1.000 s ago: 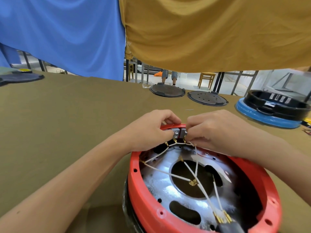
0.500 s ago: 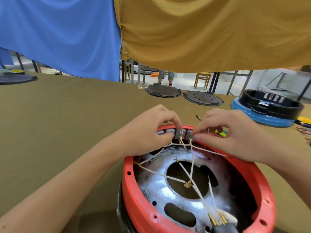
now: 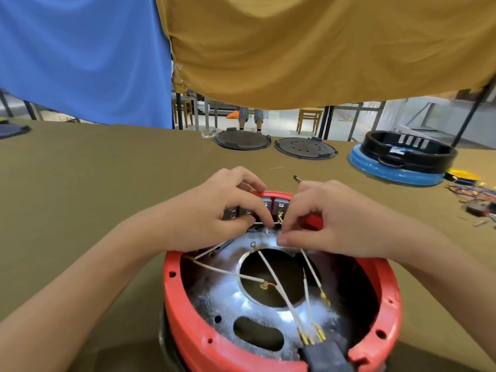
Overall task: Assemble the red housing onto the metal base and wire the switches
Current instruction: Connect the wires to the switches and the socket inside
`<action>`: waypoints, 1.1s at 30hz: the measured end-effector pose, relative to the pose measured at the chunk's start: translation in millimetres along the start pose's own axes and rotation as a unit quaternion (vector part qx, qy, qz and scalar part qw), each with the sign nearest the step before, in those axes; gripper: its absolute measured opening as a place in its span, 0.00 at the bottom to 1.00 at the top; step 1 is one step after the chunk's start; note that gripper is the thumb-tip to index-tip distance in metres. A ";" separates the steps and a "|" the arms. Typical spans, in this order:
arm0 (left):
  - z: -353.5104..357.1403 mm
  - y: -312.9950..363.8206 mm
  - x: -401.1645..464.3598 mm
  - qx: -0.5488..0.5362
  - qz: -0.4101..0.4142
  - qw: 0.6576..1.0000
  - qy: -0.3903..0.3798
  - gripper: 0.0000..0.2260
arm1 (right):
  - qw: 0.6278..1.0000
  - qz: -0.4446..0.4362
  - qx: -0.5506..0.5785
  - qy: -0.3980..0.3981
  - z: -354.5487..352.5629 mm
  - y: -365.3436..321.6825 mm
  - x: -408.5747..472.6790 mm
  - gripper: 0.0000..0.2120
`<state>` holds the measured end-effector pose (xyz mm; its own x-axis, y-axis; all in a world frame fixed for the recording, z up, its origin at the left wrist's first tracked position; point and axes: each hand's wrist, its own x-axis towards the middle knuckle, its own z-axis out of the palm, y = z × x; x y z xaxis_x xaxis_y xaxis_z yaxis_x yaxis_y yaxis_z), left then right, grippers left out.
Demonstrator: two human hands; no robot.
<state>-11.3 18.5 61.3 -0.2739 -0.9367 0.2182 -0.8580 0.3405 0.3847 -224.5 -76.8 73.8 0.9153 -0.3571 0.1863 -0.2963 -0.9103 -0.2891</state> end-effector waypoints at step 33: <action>0.3 -0.9 28.0 0.124 -0.071 0.988 0.053 0.13 | 0.986 0.132 -0.057 0.087 12.6 9.3 9.5 0.13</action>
<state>-18.3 -8.0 66.8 -0.1081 -0.9550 0.2760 -0.9682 0.1642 0.1889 -215.1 -86.0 61.1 0.7440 -0.6064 0.2806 -0.5560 -0.7948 -0.2433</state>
